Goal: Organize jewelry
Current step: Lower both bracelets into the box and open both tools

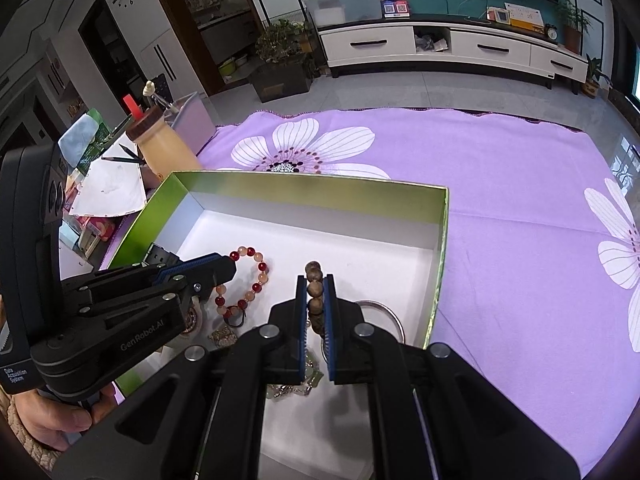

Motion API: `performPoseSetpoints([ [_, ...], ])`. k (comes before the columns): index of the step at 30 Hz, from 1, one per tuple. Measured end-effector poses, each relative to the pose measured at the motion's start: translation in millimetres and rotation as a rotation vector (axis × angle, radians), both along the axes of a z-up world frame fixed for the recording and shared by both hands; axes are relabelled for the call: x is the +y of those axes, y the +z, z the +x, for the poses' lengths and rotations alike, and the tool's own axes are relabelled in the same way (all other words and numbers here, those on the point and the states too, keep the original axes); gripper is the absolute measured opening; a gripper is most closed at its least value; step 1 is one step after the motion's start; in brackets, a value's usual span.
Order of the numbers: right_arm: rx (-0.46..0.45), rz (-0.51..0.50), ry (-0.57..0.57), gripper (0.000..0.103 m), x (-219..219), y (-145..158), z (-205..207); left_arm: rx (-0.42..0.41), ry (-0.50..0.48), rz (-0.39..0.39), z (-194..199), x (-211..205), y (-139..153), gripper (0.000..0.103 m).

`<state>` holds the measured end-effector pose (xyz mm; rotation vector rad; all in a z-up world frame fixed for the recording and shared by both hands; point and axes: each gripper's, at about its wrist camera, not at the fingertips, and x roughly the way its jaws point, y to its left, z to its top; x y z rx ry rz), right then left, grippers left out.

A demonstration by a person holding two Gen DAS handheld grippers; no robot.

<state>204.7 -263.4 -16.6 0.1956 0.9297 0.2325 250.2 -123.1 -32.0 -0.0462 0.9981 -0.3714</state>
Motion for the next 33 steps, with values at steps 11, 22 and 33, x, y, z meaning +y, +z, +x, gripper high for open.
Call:
performPoseSetpoints([
  [11,0.011,-0.01,0.008,0.007,4.0,-4.1,0.6,0.0,-0.005,0.015,-0.8,-3.1,-2.2,0.008],
  [22,0.015,-0.019,0.006,0.007,3.2,-5.5,0.2,0.005,-0.006,0.029,-1.3,-4.2,-5.3,0.008],
  [33,0.029,-0.046,0.012,0.007,5.9,-5.1,1.8,0.011,-0.008,0.037,-1.8,-3.6,-7.7,0.008],
])
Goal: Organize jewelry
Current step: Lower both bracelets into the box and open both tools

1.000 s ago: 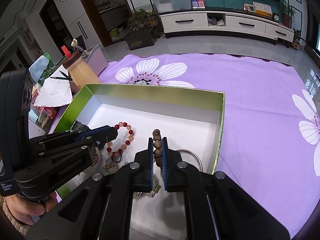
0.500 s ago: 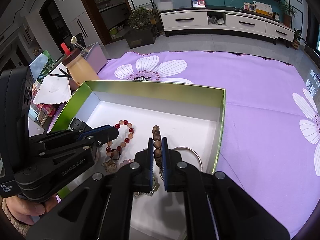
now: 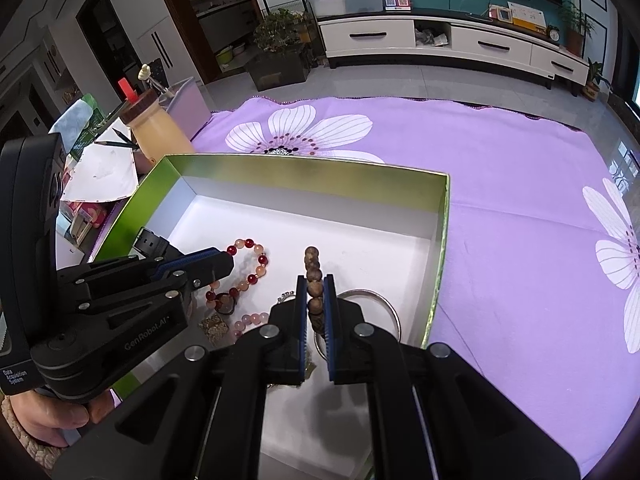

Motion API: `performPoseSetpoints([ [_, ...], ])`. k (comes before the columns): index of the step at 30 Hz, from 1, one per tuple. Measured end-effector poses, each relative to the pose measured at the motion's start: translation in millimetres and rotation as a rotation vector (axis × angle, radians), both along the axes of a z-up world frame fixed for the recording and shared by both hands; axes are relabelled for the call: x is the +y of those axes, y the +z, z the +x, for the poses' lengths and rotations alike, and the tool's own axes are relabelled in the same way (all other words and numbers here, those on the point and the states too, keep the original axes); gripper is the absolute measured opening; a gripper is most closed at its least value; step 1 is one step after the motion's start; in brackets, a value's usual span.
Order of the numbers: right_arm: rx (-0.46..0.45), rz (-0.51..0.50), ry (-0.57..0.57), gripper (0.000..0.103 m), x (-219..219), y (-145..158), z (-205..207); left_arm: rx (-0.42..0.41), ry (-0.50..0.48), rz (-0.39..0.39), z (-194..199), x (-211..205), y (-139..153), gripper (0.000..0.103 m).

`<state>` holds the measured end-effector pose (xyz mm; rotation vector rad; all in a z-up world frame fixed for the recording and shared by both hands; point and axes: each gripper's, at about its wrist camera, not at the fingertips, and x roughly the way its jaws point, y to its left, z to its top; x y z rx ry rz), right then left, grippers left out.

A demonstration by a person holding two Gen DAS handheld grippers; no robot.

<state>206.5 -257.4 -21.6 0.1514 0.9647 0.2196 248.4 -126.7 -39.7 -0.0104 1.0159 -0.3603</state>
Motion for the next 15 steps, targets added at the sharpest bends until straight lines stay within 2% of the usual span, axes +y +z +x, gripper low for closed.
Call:
performPoseSetpoints([
  [15,-0.012,-0.038,0.005,0.007,3.3,6.1,-0.9,-0.001,0.0,0.005,-0.7,1.9,-0.2,0.008],
])
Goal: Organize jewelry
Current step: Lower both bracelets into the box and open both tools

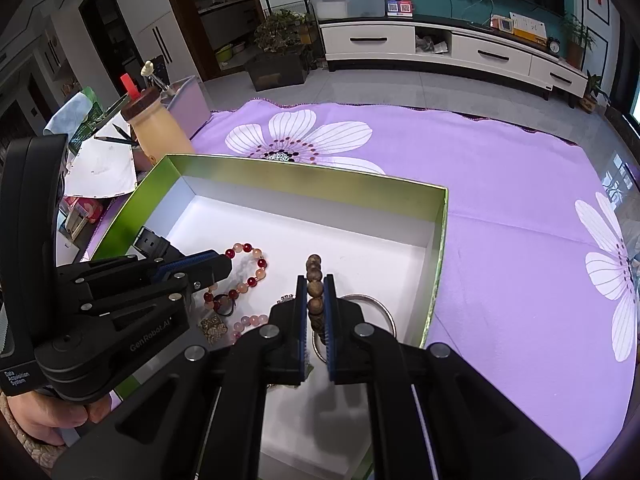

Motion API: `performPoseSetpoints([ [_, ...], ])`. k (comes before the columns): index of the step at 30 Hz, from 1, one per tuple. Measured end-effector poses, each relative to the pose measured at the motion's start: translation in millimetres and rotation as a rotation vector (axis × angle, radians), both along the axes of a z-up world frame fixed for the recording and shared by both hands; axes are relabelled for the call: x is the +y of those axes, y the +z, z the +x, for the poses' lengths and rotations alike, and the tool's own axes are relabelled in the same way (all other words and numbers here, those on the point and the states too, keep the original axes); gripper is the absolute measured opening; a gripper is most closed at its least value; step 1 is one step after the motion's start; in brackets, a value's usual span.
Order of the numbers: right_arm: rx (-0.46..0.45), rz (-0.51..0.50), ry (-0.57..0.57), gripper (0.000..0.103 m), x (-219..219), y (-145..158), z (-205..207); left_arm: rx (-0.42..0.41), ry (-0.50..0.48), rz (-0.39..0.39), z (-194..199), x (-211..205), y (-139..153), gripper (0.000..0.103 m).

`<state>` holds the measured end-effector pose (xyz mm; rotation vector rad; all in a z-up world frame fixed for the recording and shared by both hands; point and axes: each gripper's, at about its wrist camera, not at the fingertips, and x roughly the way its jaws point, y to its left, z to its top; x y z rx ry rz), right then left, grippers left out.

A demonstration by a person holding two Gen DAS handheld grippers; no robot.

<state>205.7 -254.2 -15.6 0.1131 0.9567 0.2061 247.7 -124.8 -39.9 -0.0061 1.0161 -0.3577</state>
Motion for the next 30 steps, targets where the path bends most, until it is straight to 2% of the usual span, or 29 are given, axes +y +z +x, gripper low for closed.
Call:
performPoseSetpoints([
  [30,0.015,-0.054,0.03,0.007,13,-7,2,0.0,0.0,0.039,0,-1,-1,0.008],
])
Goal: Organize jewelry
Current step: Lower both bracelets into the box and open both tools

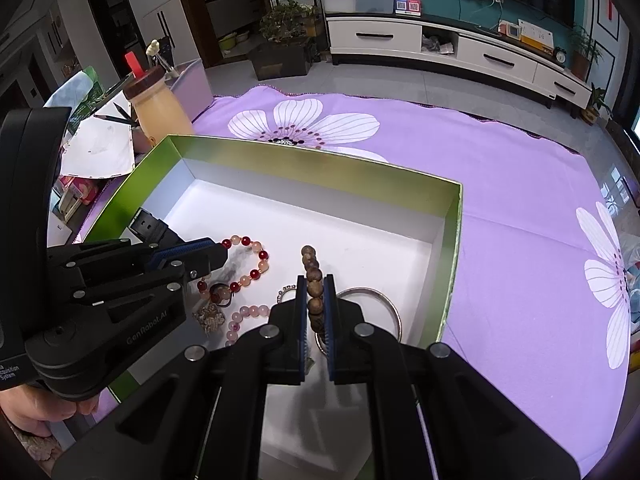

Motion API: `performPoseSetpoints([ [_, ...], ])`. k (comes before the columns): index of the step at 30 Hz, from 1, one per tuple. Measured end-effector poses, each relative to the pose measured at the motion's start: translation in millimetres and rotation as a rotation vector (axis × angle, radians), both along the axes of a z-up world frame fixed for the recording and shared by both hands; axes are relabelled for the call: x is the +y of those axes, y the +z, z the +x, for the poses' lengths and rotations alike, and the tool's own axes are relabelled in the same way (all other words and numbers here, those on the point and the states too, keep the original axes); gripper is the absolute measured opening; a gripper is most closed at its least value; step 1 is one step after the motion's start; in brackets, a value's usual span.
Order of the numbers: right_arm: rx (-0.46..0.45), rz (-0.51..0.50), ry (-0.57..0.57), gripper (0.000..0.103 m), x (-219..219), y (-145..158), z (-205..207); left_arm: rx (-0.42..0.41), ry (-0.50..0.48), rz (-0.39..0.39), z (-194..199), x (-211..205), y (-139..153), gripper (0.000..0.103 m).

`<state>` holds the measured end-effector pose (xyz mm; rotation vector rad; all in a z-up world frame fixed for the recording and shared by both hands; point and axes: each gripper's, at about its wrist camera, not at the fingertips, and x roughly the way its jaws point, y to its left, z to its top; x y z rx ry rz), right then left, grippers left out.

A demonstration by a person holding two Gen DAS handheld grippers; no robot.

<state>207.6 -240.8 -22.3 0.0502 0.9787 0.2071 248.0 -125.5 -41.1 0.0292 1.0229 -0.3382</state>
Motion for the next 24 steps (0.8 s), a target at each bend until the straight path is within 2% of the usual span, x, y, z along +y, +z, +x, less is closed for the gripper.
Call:
performPoseSetpoints([
  [24,0.008,-0.004,0.005,0.007,2.6,-3.0,-1.7,0.0,0.005,0.002,-0.6,2.7,-1.1,0.008],
])
